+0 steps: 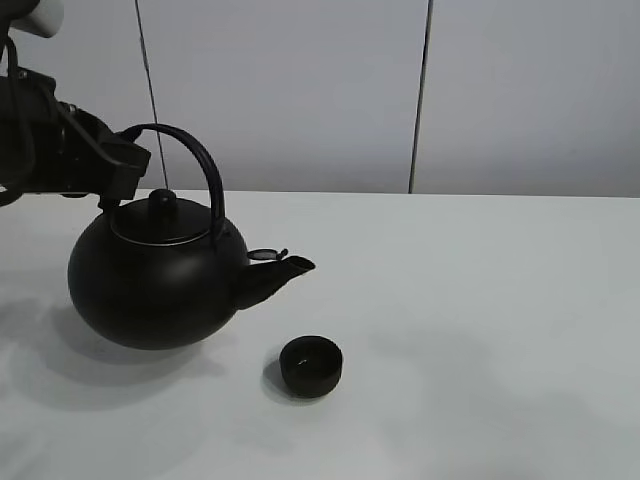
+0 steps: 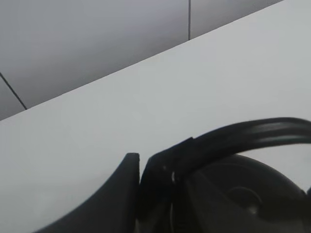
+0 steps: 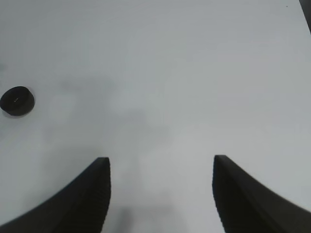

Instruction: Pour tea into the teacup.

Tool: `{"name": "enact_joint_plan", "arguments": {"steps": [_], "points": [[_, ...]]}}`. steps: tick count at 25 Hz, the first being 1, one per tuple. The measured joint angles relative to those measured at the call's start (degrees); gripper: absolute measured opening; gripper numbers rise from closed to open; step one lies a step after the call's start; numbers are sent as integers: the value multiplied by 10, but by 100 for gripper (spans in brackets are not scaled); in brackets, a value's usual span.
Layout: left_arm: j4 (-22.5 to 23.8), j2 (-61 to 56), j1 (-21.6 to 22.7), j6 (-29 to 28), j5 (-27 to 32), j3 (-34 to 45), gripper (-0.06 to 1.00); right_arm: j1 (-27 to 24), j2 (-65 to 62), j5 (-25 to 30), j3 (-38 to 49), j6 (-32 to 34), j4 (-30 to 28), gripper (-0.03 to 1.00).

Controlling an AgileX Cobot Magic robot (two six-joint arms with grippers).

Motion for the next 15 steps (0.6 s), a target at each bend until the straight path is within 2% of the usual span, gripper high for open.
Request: {"name": "enact_joint_plan", "arguments": {"steps": [5, 15], "points": [[-5, 7, -1, 12, -6, -1, 16, 0, 0, 0, 0, 0, 0, 42], [-18, 55, -1, 15, -57, -1, 16, 0, 0, 0, 0, 0, 0, 42]]}}
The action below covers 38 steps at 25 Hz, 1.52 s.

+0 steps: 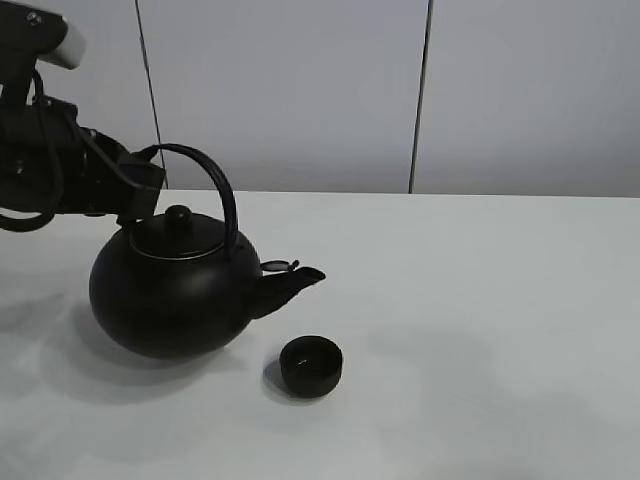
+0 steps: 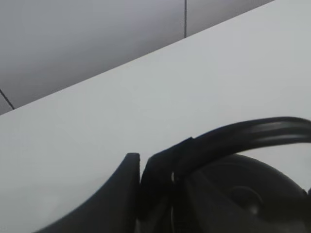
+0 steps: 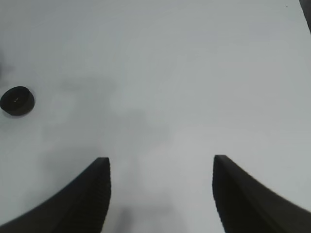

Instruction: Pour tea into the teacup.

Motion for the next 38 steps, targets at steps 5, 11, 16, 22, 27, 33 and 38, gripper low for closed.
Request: {"name": "enact_joint_plan", "arguments": {"steps": [5, 11, 16, 22, 27, 33, 38], "points": [[0, 0, 0, 0, -11, -1, 16, 0, 0, 0, 0, 0, 0, 42], [26, 0, 0, 13, -10, -1, 16, 0, 0, 0, 0, 0, 0, 42], [53, 0, 7, 14, -10, -1, 16, 0, 0, 0, 0, 0, 0, 42], [70, 0, 9, 16, -10, -1, 16, 0, 0, 0, 0, 0, 0, 42], [80, 0, 12, 16, -11, -1, 15, 0, 0, 0, 0, 0, 0, 42], [81, 0, 20, 17, -12, 0, 15, 0, 0, 0, 0, 0, 0, 42], [82, 0, 21, 18, -15, 0, 15, 0, 0, 0, 0, 0, 0, 42]]}}
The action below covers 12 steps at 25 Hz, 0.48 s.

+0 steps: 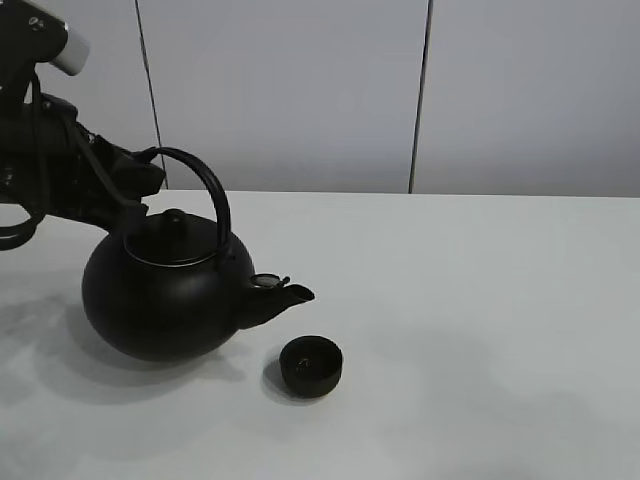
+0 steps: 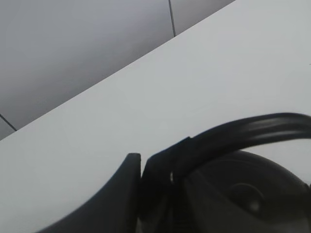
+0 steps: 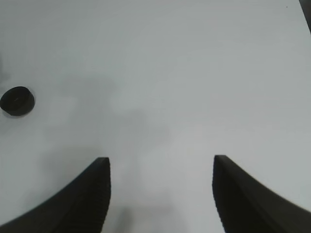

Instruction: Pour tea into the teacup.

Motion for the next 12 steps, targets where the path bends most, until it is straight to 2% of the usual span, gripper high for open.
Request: {"name": "enact_joint_plan", "arguments": {"steps": [12], "points": [[0, 0, 0, 20, 0, 0, 15, 0, 0, 0, 0, 0, 0, 42]]}}
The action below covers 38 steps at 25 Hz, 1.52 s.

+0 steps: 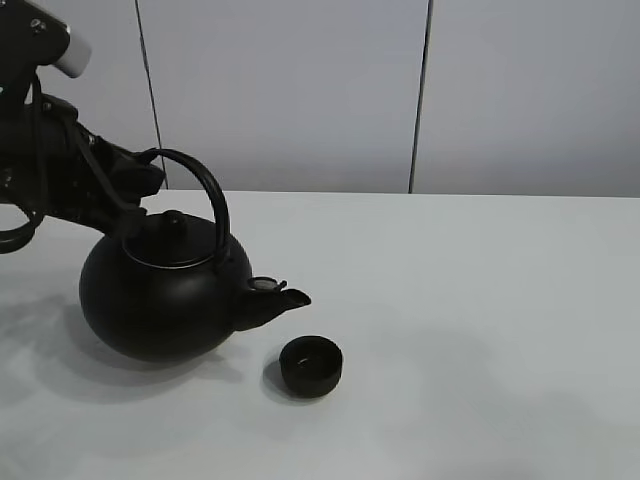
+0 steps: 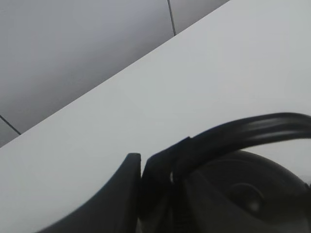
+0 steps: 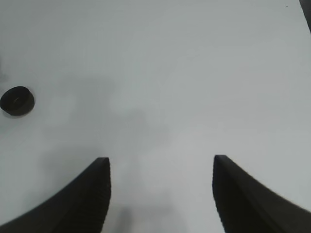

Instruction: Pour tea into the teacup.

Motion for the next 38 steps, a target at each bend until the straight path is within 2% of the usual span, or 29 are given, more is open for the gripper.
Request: {"name": "enact_joint_plan", "arguments": {"steps": [22, 38], "points": [[-1, 0, 0, 30, 2, 0, 15, 0, 0, -1, 0, 0, 0, 42], [-1, 0, 0, 32, 6, 0, 14, 0, 0, -1, 0, 0, 0, 42]]}}
